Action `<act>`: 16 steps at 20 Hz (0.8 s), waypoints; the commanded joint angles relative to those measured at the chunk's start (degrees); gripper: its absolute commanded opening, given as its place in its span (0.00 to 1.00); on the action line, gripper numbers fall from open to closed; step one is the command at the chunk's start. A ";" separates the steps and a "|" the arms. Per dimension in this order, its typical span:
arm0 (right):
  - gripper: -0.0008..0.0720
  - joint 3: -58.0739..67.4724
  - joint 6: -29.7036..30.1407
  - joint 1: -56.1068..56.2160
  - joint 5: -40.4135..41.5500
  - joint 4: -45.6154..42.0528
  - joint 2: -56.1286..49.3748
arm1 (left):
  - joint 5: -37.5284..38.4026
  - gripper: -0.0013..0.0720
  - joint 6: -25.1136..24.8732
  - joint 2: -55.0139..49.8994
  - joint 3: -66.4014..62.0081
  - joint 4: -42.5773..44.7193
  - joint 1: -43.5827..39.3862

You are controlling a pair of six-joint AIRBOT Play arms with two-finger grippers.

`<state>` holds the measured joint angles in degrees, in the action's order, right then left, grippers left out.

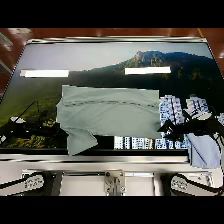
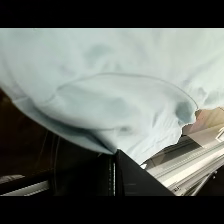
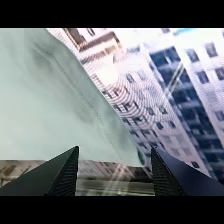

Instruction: Fold the shirts.

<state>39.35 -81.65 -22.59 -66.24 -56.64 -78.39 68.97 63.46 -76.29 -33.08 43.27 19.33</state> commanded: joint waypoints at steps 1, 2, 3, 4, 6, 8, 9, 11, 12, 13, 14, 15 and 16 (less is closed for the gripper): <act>0.77 -0.15 -0.76 3.28 2.78 1.49 -0.50 | 0.33 0.07 -0.04 0.04 -0.07 0.00 0.07; 0.77 -0.15 -0.76 4.66 2.86 1.25 -1.07 | 0.48 0.07 -0.04 0.04 -0.22 0.00 0.07; 0.77 -0.15 -0.74 5.66 3.10 1.09 -1.55 | 0.66 0.07 -0.04 0.07 -0.55 0.00 0.07; 0.49 -0.13 -0.68 6.08 3.21 1.14 -1.66 | 0.68 0.07 -0.04 0.13 -1.05 0.00 0.07; 0.10 0.76 0.37 5.90 2.40 1.68 -1.36 | 0.48 0.07 -0.07 1.01 -3.43 0.02 0.07; 0.10 3.85 5.11 5.88 1.03 2.21 -0.17 | 0.76 0.07 -2.29 1.88 -8.37 -0.11 -0.07; 0.10 5.66 5.25 5.90 0.94 2.54 0.52 | 0.61 0.07 -3.78 2.10 -11.58 -1.01 -0.42; 0.10 10.34 4.37 5.90 2.73 4.09 0.52 | -1.92 0.07 -3.80 1.57 -18.27 -4.09 -1.70; 0.10 13.05 2.86 5.92 4.37 4.13 0.09 | -4.09 0.07 -3.39 1.11 -21.31 -4.39 -2.78; 0.10 15.56 1.77 5.92 5.64 4.31 -0.72 | -6.32 0.07 -2.40 0.09 -24.48 -4.28 -4.00; 0.10 18.40 0.46 5.92 6.43 4.31 -2.10 | -7.56 0.07 -1.51 -1.62 -27.36 -4.28 -4.96; 0.10 21.40 -0.24 5.92 6.34 4.31 -4.20 | -7.61 0.07 -0.22 -4.28 -30.64 -4.31 -5.73; 0.10 24.20 -0.42 6.38 6.19 4.24 -6.43 | -7.28 0.07 0.79 -7.08 -33.66 -4.31 -6.29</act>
<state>56.31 -80.14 -16.64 -61.76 -52.80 -81.17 64.34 61.80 -78.85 -58.63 39.62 15.00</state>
